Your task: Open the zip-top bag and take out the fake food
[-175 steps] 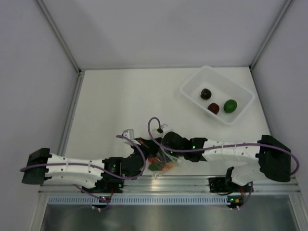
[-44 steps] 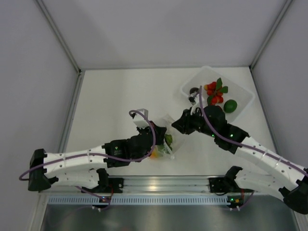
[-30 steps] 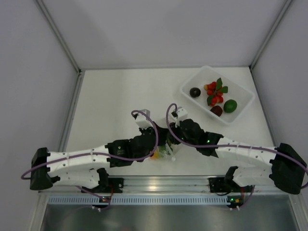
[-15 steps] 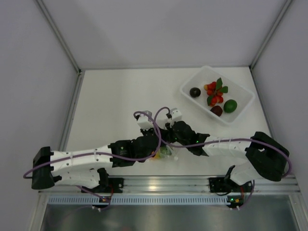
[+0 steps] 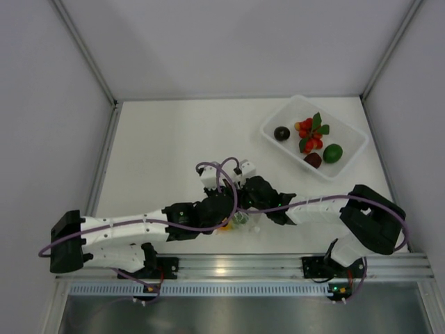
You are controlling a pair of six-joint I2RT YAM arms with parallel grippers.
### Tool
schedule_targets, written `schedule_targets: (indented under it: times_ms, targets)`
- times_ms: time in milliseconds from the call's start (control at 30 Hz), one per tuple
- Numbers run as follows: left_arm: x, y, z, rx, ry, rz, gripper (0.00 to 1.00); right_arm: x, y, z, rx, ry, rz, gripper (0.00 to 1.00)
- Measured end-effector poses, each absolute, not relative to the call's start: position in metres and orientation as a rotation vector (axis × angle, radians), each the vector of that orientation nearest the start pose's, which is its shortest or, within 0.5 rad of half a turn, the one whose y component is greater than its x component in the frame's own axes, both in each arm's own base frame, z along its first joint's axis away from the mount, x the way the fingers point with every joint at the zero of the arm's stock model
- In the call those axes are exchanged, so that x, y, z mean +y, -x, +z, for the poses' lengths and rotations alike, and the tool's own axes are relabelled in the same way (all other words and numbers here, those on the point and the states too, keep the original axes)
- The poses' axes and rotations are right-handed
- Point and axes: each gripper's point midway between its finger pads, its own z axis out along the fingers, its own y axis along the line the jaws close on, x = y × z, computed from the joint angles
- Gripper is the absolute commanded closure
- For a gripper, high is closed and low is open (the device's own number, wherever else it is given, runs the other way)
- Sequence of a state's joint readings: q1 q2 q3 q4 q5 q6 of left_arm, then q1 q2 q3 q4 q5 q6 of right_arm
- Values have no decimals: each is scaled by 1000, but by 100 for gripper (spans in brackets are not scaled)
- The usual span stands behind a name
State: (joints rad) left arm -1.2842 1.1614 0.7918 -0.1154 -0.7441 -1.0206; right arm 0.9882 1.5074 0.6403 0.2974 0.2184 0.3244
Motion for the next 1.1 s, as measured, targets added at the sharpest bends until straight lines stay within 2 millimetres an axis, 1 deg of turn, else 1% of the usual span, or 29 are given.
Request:
schedule_targets:
  times_ms: [67, 167, 333, 433, 500, 533, 600, 633, 767, 867, 1100]
  targets:
    - [-316, -190, 195, 1995, 197, -760, 100, 321, -238, 62, 2083, 567, 570, 61]
    - [-319, -190, 189, 2005, 190, -766, 100, 322, -238, 58, 2073, 535, 596, 54]
    - [-319, -191, 184, 2014, 189, -756, 100, 324, -245, 42, 2099, 511, 555, 53]
    - [-319, -192, 183, 2013, 200, -756, 100, 331, -252, 33, 2119, 506, 534, 54]
    - [-319, -192, 183, 2013, 205, -758, 100, 335, -254, 29, 2126, 502, 532, 59]
    - [-318, -192, 181, 2015, 205, -756, 100, 336, -254, 27, 2128, 499, 534, 65]
    - [-317, -192, 178, 2017, 207, -754, 100, 338, -254, 27, 2129, 491, 542, 72]
    - [-316, -191, 177, 2019, 206, -753, 100, 338, -254, 27, 2129, 488, 544, 79]
    - [-312, -190, 173, 2023, 203, -749, 100, 338, -254, 27, 2128, 491, 542, 93]
    - [-307, -189, 172, 2020, 206, -751, 100, 338, -254, 26, 2131, 495, 542, 100]
    - [-299, -192, 173, 2008, 229, -753, 100, 335, -249, 33, 2127, 502, 555, 100]
